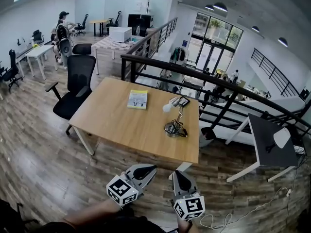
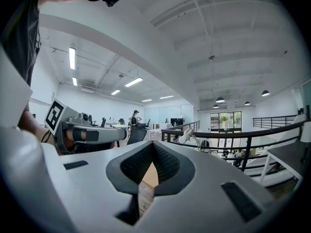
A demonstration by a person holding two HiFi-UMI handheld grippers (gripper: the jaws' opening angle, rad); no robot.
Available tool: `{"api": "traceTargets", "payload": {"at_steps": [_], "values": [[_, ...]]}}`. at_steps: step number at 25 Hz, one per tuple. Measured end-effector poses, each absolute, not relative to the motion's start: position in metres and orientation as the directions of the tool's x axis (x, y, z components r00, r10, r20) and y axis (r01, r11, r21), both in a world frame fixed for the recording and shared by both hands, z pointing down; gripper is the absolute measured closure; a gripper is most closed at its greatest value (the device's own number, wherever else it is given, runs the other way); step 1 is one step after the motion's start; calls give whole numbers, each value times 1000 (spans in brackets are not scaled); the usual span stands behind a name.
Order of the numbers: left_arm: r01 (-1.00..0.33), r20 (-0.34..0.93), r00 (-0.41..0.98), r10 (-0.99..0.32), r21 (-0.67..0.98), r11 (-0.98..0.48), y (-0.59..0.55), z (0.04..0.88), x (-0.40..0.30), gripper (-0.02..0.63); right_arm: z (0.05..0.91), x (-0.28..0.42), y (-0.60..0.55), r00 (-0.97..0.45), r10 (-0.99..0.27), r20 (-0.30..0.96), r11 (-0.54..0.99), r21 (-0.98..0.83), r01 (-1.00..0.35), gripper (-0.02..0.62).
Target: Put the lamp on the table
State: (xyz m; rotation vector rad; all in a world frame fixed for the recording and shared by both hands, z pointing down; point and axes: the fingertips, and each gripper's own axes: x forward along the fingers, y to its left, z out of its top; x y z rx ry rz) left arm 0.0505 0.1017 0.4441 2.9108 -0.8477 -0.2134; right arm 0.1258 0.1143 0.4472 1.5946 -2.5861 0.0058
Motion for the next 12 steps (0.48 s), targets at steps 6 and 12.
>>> {"api": "traceTargets", "payload": {"at_steps": [6, 12], "values": [[-535, -111, 829, -547, 126, -836, 113, 442, 53, 598, 445, 126, 125, -458, -886, 76, 463, 70, -883, 580], [-542, -114, 824, -554, 126, -831, 123, 443, 55, 598, 445, 130, 134, -462, -884, 70, 466, 63, -882, 580]]}}
